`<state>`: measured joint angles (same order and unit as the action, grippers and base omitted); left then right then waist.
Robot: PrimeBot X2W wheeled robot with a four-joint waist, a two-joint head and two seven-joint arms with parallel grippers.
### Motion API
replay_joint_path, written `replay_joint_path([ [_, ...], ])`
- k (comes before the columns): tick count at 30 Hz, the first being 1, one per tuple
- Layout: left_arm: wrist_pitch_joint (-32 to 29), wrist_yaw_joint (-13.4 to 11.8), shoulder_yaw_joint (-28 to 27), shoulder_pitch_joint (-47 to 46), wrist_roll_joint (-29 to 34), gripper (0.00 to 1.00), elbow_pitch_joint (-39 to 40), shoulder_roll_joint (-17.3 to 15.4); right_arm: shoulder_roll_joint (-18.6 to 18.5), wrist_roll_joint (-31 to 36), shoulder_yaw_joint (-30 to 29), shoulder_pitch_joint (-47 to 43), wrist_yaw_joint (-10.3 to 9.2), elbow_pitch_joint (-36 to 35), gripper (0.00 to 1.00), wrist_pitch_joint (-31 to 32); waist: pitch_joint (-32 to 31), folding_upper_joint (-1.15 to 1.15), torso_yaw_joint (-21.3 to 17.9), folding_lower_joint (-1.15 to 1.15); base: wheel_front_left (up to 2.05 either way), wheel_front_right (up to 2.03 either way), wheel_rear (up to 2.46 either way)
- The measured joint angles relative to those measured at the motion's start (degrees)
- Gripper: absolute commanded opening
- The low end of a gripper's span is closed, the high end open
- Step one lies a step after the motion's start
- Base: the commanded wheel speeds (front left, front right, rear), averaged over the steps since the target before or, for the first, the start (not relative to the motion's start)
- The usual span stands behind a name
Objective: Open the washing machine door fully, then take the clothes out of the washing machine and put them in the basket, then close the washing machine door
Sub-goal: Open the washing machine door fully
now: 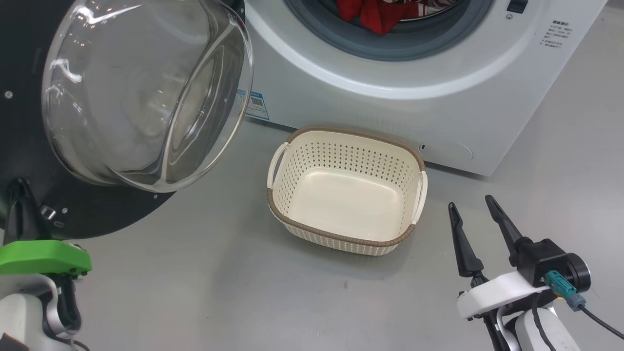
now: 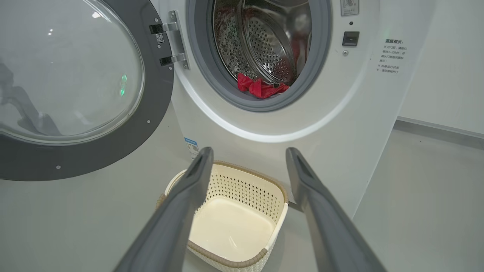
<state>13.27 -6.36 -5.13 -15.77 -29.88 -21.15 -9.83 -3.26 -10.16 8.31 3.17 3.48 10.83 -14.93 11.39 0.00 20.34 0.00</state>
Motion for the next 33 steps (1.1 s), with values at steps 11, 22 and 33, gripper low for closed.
replay_joint_path([
  [11,0.5,-0.4,0.2,-0.7,0.9,0.0,-2.0,0.1,0.0,0.1,-0.3,0.5,0.15,0.2,1.0,0.0,-0.2,0.0,-0.2,0.0,0.0,0.0,0.0],
  [22,1.0,-0.5,2.1,1.5,3.8,0.0,0.9,1.9,0.1,0.1,-0.2,0.5,0.58,1.2,1.0,0.0,-2.5,0.0,-0.7,0.0,0.0,0.0,0.0],
  [33,1.0,-0.5,3.8,10.1,5.2,0.95,6.0,4.4,0.5,-0.8,0.7,-0.3,0.97,1.9,1.0,0.0,-5.9,0.0,-2.6,0.0,0.0,0.0,0.0],
])
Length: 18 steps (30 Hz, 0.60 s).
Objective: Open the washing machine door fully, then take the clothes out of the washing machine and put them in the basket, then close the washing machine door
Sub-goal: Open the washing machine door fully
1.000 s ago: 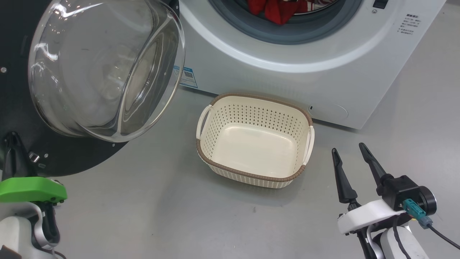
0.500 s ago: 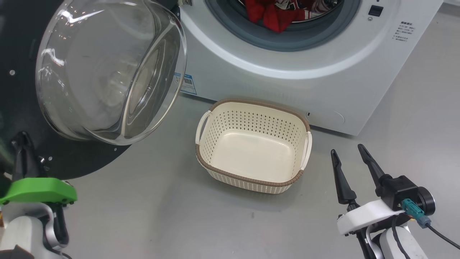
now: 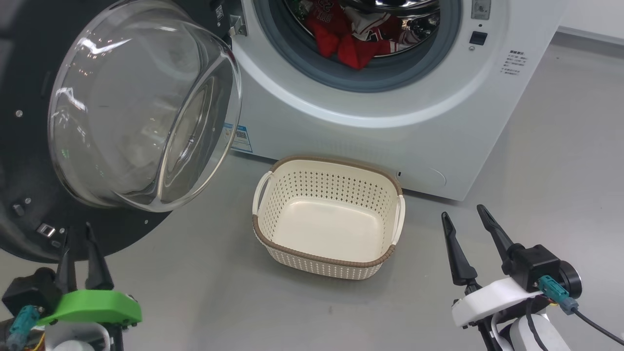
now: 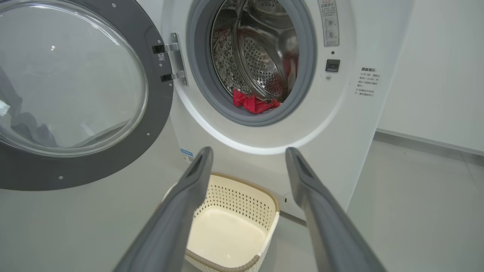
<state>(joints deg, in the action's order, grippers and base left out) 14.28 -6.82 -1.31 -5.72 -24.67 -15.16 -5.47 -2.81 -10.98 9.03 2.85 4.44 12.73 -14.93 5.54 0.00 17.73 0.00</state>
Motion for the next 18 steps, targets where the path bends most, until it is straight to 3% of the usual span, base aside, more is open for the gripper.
replay_joint_path([
  [1,0.0,0.0,0.2,0.7,0.1,1.0,0.4,0.2,0.0,-0.1,0.1,-0.1,0.0,0.0,1.0,0.0,-0.3,0.0,-0.3,0.0,0.0,0.0,0.0],
  [14,-0.2,0.0,5.4,7.8,3.5,1.0,4.4,0.3,0.2,-1.6,1.5,-2.4,-0.07,0.3,1.0,0.0,-3.2,0.0,-4.1,0.0,0.0,0.0,0.0],
  [18,-1.4,1.9,8.6,9.0,4.5,1.0,5.5,0.2,0.2,-2.3,2.0,-3.3,-0.57,0.5,1.0,0.0,-4.1,0.0,-5.7,0.0,0.0,0.0,0.0],
])
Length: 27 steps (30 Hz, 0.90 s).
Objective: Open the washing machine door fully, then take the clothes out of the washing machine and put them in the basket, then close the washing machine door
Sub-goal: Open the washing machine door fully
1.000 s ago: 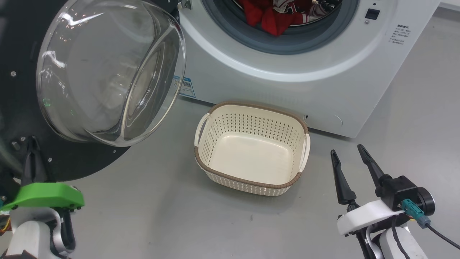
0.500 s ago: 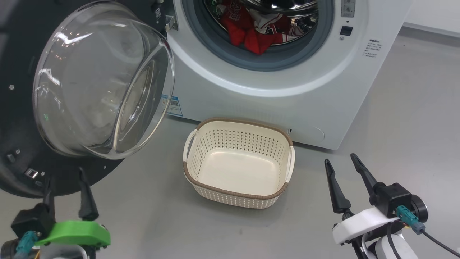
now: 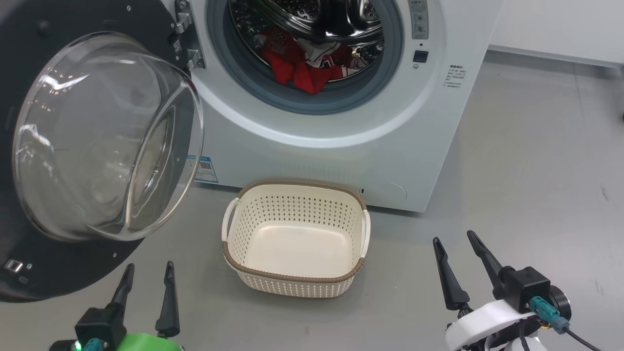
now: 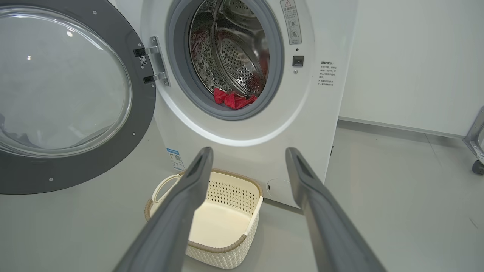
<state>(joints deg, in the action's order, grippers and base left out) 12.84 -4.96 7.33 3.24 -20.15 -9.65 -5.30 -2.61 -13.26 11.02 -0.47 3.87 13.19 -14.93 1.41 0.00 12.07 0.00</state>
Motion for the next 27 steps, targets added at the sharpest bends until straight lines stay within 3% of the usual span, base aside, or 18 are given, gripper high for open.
replay_joint_path([
  [6,-1.2,1.2,2.0,1.7,0.3,1.0,1.6,-0.2,0.0,-0.4,0.7,-1.1,-0.49,0.1,1.0,0.0,-1.2,0.0,-2.8,0.0,0.0,0.0,0.0],
  [27,-4.5,1.1,3.5,4.1,2.1,1.0,6.6,-1.1,0.1,-0.4,1.1,-2.0,-2.74,-1.0,1.0,0.0,-2.0,0.0,-13.5,0.0,0.0,0.0,0.0],
])
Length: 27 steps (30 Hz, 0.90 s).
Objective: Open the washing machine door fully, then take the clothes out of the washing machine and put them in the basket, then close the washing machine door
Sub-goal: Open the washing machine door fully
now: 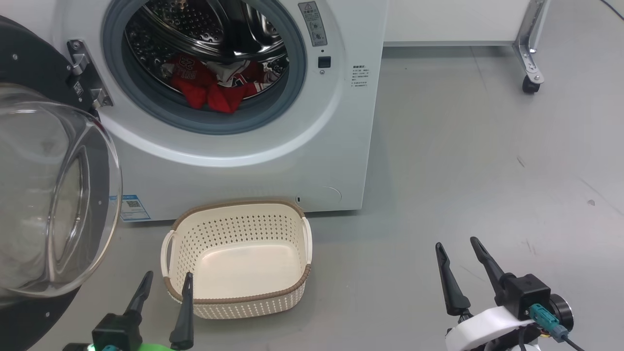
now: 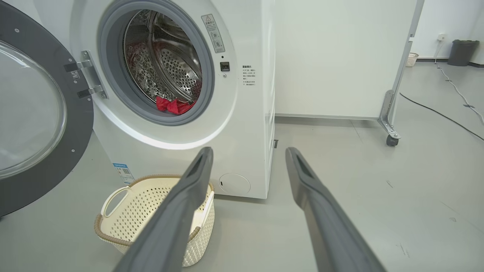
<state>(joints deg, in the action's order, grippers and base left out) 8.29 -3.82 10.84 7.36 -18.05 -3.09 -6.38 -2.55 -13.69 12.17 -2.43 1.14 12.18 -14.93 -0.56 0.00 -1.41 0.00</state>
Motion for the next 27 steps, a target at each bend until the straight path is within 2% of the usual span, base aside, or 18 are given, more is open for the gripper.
replay_joint_path([
  [27,-1.9,-0.8,0.3,0.9,0.6,1.0,2.1,0.0,0.0,-0.8,-0.1,-0.4,-0.73,-0.7,1.0,0.0,0.2,0.0,-1.3,0.0,0.01,-0.01,0.0],
])
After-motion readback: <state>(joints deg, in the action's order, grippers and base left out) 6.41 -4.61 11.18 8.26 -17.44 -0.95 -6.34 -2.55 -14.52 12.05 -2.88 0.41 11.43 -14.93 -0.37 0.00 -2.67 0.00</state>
